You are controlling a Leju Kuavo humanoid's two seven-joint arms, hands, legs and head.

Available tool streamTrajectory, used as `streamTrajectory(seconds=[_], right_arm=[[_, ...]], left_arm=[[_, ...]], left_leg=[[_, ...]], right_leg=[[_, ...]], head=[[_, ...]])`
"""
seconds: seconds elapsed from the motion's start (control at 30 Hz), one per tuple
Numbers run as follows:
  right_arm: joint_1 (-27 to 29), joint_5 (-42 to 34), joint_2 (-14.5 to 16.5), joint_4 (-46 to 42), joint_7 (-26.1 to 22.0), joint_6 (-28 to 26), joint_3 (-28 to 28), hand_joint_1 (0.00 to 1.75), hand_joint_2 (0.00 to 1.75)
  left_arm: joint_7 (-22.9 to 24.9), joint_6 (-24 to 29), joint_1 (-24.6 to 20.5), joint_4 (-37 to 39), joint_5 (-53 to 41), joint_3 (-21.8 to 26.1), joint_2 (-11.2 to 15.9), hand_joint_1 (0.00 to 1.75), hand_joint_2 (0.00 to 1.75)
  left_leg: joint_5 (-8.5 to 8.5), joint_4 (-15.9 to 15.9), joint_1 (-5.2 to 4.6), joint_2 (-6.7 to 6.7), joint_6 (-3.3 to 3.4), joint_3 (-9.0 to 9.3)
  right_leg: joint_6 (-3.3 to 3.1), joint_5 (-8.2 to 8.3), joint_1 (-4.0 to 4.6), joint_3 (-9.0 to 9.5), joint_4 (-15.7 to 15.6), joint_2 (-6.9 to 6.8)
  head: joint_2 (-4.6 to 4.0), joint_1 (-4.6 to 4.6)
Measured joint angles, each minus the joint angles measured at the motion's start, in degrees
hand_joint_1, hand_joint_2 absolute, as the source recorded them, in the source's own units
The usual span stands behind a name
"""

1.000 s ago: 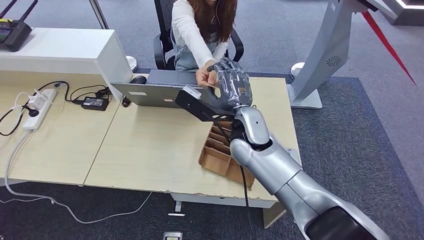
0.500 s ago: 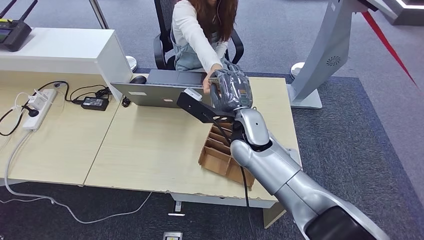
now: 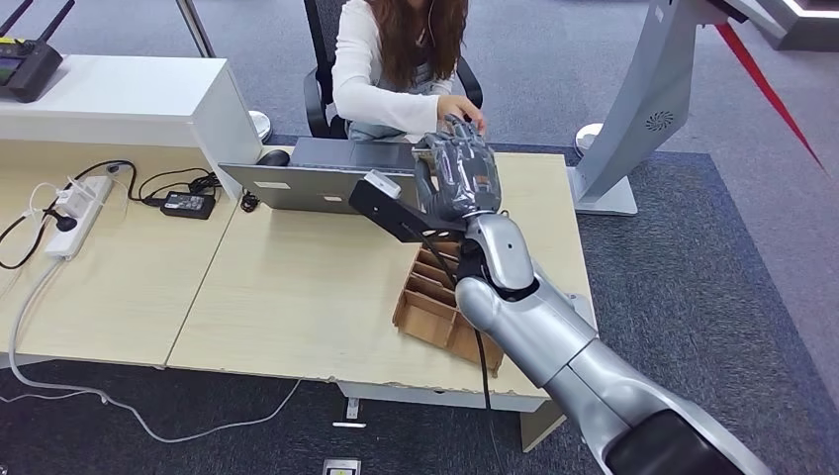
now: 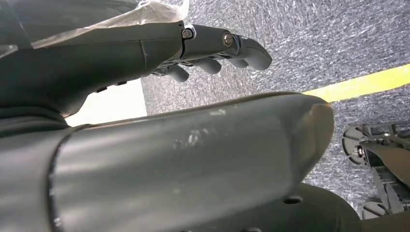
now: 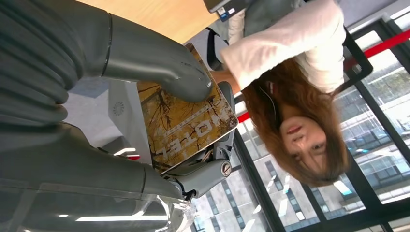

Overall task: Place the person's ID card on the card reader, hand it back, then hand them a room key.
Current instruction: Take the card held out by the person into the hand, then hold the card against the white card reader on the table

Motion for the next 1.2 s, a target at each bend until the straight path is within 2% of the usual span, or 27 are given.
streamTrajectory(seconds=[0.4,0.6,0.73,1.0,1.2], right_arm=[[3.7,2.6,-6.5,-16.1,3.3,0.5,-2.9,1.75,1.75],[4.7,3.2,-8.5,-21.0,3.4,0.6,-3.4,1.75,1.75],[5.9,6.6,-10.4,-24.2,4.7,0.9,-4.5,1.75,1.75],[14.3,10.9,-17.9,-33.2,10.5,3.3,-10.2,1.75,1.75],[21.9,11.3,-21.2,-38.9,14.5,2.6,-15.1,1.75,1.75]], left_arm=[[0.4,0.4,0.5,0.0,0.9,0.0,0.0,0.00,0.00],[0.4,0.4,0.5,0.0,0.9,0.0,0.0,0.00,0.00],[0.4,0.5,0.5,0.0,1.3,0.0,0.0,0.00,0.00],[0.8,0.8,0.7,0.0,2.5,0.1,0.0,0.00,0.00],[0.6,0.7,0.7,0.0,3.1,0.2,0.0,0.00,0.00]], left_leg=[[-0.02,0.0,-0.01,0.10,0.01,0.03],[-0.01,0.0,0.00,0.10,0.00,0.04],[-0.02,0.0,0.00,0.09,0.01,0.07],[-0.09,0.1,-0.02,0.11,0.05,0.05],[-0.09,0.1,0.00,0.10,0.06,0.05]], right_leg=[[0.00,0.01,-0.02,0.00,0.0,0.09],[-0.01,0.01,0.00,-0.01,0.0,0.09],[0.00,0.01,-0.01,-0.01,0.0,0.09],[0.01,0.00,-0.03,0.03,0.0,0.10],[0.01,0.00,-0.02,0.04,0.0,0.10]], head=[[0.00,0.02],[0.00,0.02],[0.00,0.02],[0.00,0.02],[0.00,0.02]])
